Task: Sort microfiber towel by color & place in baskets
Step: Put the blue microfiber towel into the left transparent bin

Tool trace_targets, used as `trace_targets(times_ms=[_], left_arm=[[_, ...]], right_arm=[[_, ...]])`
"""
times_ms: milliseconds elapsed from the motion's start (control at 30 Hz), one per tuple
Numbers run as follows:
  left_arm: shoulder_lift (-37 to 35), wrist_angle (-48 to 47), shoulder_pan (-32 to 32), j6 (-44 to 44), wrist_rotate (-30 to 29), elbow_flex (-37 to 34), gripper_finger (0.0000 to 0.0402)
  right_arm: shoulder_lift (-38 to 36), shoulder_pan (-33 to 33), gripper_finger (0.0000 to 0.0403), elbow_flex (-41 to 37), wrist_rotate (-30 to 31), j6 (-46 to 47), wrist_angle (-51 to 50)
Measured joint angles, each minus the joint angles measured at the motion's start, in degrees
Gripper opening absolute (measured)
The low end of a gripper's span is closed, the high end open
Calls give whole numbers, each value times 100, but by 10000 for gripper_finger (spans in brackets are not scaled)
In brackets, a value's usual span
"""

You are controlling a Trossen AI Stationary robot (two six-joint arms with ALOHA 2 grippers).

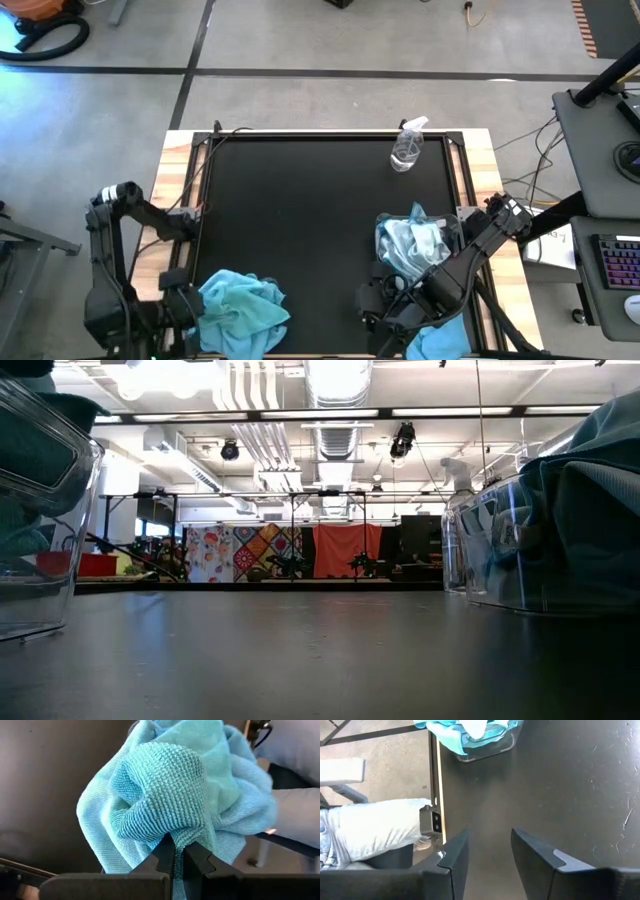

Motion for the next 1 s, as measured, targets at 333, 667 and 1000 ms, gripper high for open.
trace_targets(times_ms=[333, 667, 1000], left_arm=[[663, 0, 7, 547, -4, -4, 7], [555, 155, 7, -384, -9, -7, 37], [475, 369, 7, -503, 0, 95, 81]], right_arm=[[0, -1, 137, -6, 0, 0, -3], [0, -1, 137, -6, 0, -24, -4], [0, -1, 137, -6, 0, -323, -21]])
